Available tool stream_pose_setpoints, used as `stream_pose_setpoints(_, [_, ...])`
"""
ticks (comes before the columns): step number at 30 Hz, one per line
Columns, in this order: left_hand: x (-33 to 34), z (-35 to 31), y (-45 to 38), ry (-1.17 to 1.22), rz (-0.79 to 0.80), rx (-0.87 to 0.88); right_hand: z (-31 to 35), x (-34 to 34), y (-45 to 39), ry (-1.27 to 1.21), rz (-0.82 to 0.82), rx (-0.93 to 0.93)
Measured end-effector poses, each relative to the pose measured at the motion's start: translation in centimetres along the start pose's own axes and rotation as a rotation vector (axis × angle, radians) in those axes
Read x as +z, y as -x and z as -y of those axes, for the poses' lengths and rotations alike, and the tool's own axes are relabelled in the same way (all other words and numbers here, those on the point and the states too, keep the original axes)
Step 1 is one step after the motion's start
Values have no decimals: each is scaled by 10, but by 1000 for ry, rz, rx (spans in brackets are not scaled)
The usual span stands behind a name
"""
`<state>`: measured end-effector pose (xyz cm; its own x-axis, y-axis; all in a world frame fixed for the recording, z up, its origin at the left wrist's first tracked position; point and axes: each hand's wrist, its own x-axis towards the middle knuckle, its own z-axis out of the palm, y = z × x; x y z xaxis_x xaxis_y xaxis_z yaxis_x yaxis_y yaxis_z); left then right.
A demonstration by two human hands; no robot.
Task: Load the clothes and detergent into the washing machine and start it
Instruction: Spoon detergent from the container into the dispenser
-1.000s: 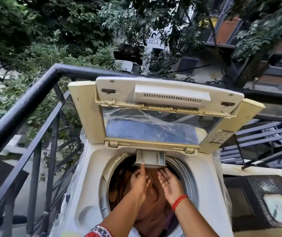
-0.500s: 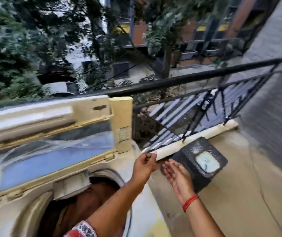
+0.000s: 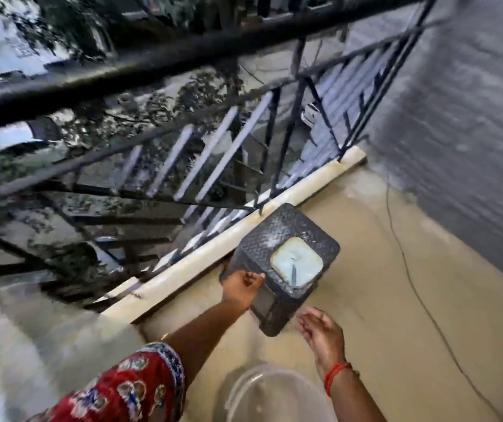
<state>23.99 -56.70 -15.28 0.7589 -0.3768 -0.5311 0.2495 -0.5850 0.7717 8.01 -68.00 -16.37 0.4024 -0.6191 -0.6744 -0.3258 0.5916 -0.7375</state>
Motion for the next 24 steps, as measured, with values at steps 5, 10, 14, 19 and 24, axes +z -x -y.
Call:
stream_pose_setpoints(5, [61,13,-102,-252,-21,-51,-1,-20,-100,55,-90,9])
stream_pose_setpoints(10, [98,26,-178,-339,-3,-51,-24,-19,-189,36,-117,75])
stream_pose_setpoints(14, [117,30,-208,-400,-65,-22,-50,-11,-236,175,-170,52])
stream_pose_setpoints(19, [120,35,-216,-371,-82,-31,-61,-1,-256,292,-239,-5])
stream_pose_setpoints(24, [105,38,-193,-326,-108,-44,-53,3,-236,361,-256,-68])
